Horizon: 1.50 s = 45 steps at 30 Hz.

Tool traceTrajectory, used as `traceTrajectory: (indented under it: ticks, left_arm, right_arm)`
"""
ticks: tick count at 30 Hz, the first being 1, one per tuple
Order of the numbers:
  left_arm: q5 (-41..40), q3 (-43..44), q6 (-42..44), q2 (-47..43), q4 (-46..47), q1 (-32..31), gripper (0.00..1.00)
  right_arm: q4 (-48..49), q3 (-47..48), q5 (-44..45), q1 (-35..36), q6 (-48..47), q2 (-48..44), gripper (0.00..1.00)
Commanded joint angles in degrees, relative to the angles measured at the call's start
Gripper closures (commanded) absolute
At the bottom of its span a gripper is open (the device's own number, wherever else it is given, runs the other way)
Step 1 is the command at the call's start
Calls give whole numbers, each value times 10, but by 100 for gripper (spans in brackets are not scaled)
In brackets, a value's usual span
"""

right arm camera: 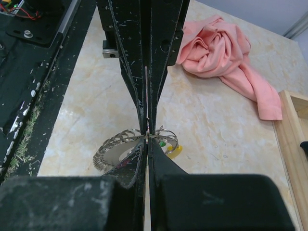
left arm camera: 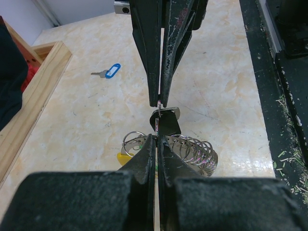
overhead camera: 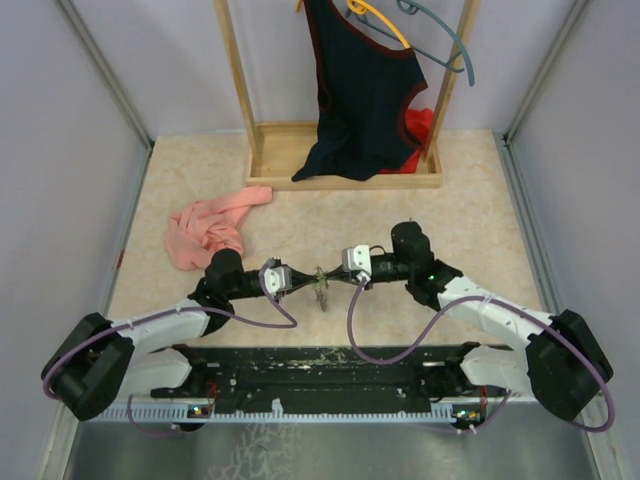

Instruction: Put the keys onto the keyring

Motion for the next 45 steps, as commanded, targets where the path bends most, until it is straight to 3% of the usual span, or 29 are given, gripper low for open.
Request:
traceTrajectory:
  ticks: [1, 45]
  left_arm:
    - [18, 21, -5, 3, 26, 2, 99]
    - [54, 17, -31, 12, 74, 2, 99]
  right_arm:
    - [11, 29, -6, 7, -12, 1, 100]
    - [-15, 43, 10, 31, -25, 14, 100]
